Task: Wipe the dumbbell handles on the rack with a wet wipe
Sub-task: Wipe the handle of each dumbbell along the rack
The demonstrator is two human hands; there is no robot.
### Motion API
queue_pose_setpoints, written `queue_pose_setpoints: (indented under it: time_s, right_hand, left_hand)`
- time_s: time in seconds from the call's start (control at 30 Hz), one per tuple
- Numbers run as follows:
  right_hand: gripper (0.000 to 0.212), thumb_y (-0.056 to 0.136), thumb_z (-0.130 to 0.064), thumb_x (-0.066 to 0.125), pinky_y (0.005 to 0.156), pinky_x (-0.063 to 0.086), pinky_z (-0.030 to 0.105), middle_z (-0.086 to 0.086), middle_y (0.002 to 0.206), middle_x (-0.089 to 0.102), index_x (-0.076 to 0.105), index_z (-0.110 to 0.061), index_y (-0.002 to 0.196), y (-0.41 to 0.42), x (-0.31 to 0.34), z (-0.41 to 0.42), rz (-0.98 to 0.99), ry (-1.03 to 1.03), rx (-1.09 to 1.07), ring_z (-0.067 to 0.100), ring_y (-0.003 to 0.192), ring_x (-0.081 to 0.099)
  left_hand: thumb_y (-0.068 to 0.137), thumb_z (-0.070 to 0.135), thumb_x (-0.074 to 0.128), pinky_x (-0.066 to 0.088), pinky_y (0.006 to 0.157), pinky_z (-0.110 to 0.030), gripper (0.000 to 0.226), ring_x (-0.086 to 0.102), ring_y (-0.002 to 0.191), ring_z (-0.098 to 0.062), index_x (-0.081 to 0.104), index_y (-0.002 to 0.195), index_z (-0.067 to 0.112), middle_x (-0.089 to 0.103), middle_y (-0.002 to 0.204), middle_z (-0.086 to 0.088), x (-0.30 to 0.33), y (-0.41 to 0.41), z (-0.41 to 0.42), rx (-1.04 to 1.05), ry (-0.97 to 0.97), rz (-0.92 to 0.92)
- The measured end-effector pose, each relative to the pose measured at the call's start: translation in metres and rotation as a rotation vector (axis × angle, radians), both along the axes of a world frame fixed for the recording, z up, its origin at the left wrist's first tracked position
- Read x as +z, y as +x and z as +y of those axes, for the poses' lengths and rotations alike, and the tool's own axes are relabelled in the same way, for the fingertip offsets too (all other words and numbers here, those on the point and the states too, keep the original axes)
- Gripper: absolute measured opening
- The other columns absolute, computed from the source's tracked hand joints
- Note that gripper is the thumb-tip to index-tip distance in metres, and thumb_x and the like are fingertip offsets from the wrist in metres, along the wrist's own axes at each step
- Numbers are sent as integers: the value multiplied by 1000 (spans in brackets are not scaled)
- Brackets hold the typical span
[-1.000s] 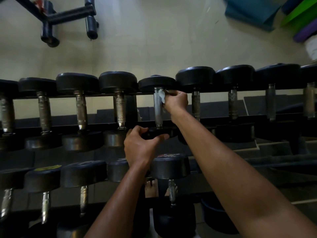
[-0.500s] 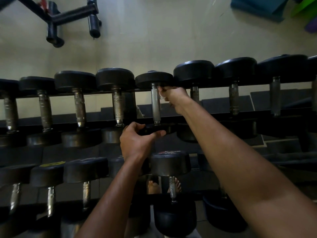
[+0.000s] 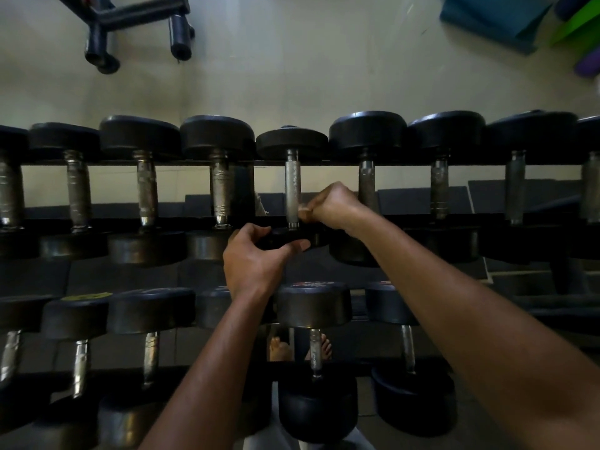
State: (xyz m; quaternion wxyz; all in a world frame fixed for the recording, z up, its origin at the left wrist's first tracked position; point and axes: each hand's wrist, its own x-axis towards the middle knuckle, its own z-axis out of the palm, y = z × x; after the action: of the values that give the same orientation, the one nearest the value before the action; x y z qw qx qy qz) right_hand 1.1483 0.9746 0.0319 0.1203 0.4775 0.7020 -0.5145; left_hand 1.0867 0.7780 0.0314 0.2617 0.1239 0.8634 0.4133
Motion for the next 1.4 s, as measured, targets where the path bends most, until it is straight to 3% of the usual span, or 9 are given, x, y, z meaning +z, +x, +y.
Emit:
queue_pose_setpoints:
  time_s: [0.13, 0.27, 0.43, 0.57, 0.8, 0.93, 1.03, 1.23, 1.4]
  right_hand:
    - [14, 92, -36, 82, 77, 55, 27, -10, 100, 77, 83, -26, 101, 1, 13, -5, 57, 220, 198, 5, 94, 69]
    - [18, 103, -41, 68, 74, 60, 37, -9, 93, 80, 83, -30, 105, -29, 32, 4, 368, 755, 386, 11, 81, 73]
    - [24, 109, -36, 54, 69, 61, 42, -2, 91, 80, 78, -38, 112, -55, 32, 14, 170, 1137, 759, 32, 80, 77]
    - [27, 111, -29, 50, 67, 59, 40, -1, 87, 76, 77, -33, 109, -64, 36, 15, 67, 1071, 922, 29, 77, 74]
    - [29, 107, -38, 56, 91, 58, 40, -10, 118, 77, 76, -37, 127, -58, 47, 1, -3, 757, 1032, 19, 106, 71]
    - [21, 103, -32, 68, 91, 59, 33, -12, 113, 77, 79, -32, 121, -30, 25, -6, 109, 517, 842, 6, 99, 70]
    - [21, 101, -31, 72, 91, 53, 20, -14, 117, 77, 80, -28, 121, -11, 9, 0, 343, 440, 461, -4, 102, 67]
    - [22, 101, -26, 75, 55, 51, 17, -14, 97, 77, 81, -17, 121, -1, -10, 12, 523, 385, -36, 1, 59, 68]
    - [20, 102, -27, 74, 53, 54, 21, -12, 96, 79, 80, -20, 120, 3, -12, 22, 553, 390, -104, 8, 54, 69]
  left_hand:
    - [58, 67, 98, 47, 73, -12, 68, 66, 101, 0, 73, 112, 33, 70, 114, 13, 0, 9, -3, 55, 42, -5]
    - [61, 63, 99, 47, 76, -5, 73, 64, 103, 5, 71, 122, 34, 62, 113, 22, -1, 21, -7, 110, 115, -31]
    - [66, 64, 96, 49, 80, -8, 75, 63, 105, 11, 69, 131, 38, 63, 124, 22, -6, 29, -13, 160, 196, -39]
    - [69, 55, 99, 55, 91, -14, 78, 65, 115, 5, 66, 138, 39, 64, 131, 21, -16, 46, -15, 295, 295, -107]
    - [74, 54, 97, 52, 82, -13, 71, 62, 105, -4, 61, 127, 24, 60, 121, 9, -24, 70, -8, 402, 315, -33]
    - [66, 63, 98, 55, 92, -17, 88, 63, 115, -3, 57, 135, 29, 63, 128, 9, -32, 80, -1, 496, 336, -329]
    - [62, 45, 106, 51, 100, -10, 106, 58, 130, 4, 49, 151, 32, 60, 145, 15, -41, 79, 12, 480, 449, -453]
    - [54, 32, 111, 46, 122, -42, 122, 52, 145, -4, 47, 157, 28, 58, 155, 9, -63, 89, 32, 586, 523, -371]
    - [59, 12, 108, 49, 119, -47, 101, 60, 141, -13, 60, 148, 14, 68, 146, 1, -72, 84, 39, 630, 592, -351]
